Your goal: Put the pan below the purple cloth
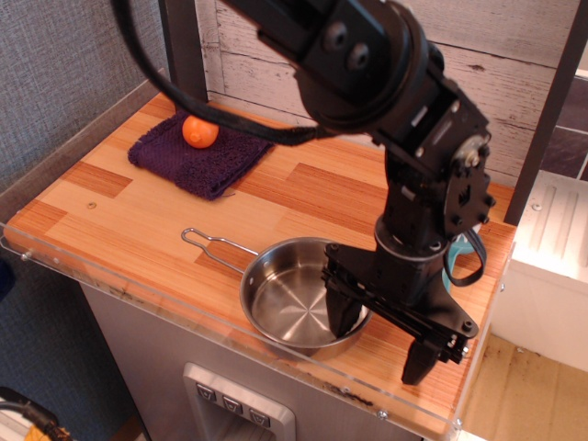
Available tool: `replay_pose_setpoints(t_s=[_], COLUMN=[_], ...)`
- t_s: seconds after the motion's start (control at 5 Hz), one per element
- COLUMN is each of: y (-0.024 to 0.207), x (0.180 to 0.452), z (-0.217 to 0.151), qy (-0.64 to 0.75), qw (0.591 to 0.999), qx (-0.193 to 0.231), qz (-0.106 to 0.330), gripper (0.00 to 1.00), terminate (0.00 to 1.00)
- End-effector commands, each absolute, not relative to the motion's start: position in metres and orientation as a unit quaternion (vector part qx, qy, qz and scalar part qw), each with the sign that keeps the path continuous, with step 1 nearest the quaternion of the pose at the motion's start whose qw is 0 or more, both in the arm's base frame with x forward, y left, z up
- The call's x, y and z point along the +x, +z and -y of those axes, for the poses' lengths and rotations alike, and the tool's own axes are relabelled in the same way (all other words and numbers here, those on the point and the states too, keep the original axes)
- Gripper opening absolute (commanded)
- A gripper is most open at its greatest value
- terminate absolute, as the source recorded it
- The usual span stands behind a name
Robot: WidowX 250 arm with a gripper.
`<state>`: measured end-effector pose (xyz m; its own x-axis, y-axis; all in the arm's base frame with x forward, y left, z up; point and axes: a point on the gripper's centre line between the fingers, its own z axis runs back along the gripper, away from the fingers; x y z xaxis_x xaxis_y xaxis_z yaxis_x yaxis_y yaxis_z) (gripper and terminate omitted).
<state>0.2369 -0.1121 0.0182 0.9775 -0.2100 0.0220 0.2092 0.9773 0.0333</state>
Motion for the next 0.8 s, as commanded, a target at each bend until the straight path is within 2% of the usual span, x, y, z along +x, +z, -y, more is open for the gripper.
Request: replay_pose_setpoints(t_s=[0.0,0.2,0.6], y=[0.001,-0.004,0.009], x=[0.244,0.245,0.244], z=[0.095,0.096,0.092], qy=[-0.101,-0.107,-0.134], qw=[0.995,0.994,0.991], qx=[0.019,0.021,-0.004], qz=[0.004,-0.004,-0.014], gripper=[0.0,0.0,0.0], terminate=[0.0,0.0,0.0])
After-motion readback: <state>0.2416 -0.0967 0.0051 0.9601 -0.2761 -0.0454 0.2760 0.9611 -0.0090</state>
